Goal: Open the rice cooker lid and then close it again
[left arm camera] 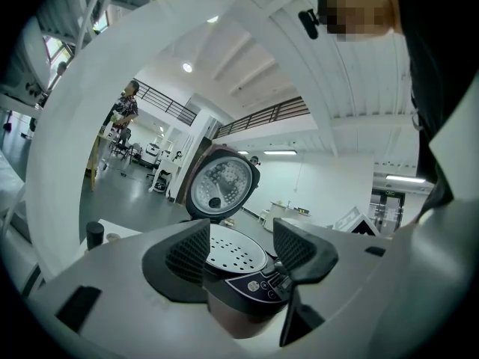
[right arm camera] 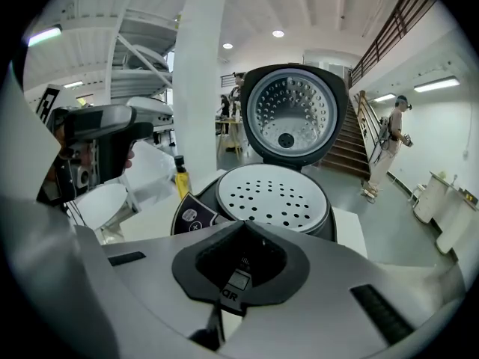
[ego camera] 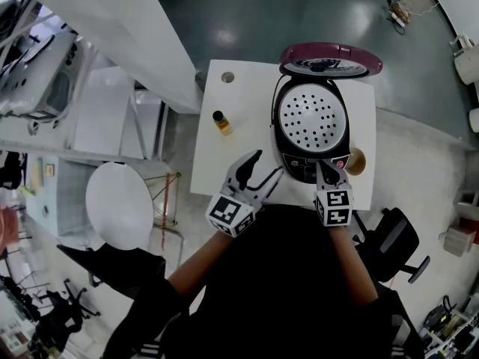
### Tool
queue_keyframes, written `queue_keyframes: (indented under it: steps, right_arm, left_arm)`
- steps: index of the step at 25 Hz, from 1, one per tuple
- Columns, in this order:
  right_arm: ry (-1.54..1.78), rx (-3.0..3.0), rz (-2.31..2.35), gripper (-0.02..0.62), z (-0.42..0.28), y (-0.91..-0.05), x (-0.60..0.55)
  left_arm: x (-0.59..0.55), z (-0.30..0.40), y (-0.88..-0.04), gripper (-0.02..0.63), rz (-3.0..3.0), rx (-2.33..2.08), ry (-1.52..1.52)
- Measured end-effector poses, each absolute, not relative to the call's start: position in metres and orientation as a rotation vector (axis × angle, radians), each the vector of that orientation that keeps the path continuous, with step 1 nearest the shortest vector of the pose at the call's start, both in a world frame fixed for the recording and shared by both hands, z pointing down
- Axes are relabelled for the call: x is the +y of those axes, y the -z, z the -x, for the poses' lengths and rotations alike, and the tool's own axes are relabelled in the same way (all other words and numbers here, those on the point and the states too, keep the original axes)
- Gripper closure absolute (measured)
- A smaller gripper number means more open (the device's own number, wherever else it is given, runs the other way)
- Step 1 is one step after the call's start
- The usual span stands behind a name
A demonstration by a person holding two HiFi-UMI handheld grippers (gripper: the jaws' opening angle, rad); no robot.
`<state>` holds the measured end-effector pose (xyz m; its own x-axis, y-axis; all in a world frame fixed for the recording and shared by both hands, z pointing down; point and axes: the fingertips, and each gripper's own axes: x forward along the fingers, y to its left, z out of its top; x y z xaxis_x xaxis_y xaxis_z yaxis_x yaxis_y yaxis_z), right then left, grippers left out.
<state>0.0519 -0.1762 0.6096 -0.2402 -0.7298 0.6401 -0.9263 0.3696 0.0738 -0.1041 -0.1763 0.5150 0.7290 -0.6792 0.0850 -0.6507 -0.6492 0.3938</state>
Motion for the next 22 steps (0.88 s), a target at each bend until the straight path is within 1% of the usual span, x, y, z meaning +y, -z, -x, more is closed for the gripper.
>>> queue_keyframes:
  steps: [11, 15, 18, 22]
  right_arm:
    - [-0.450, -2.068, -1.424, 0.594, -0.051, -0.605, -0.180]
    - [-0.449, -2.108, -1.492, 0.595, -0.053, -0.595, -0.183]
    - [-0.333, -2.129, -1.498, 0.595, -0.053, -0.576, -0.182]
    - [-0.351, -2.157, -1.478, 0.595, -0.051, -0.567, -0.171]
  left_arm:
    - [-0.170, 0.093, -0.514, 0.364, -2.556, -0.948, 0.111]
    - [-0.181, 0.092, -0.510, 0.364, -2.548, -0.900, 0.138]
    - [-0.198, 0.085, -0.493, 0.364, -2.570, -0.825, 0.179]
    - [-0.231, 0.083, -0.455, 0.364, -2.631, -0.821, 0.217]
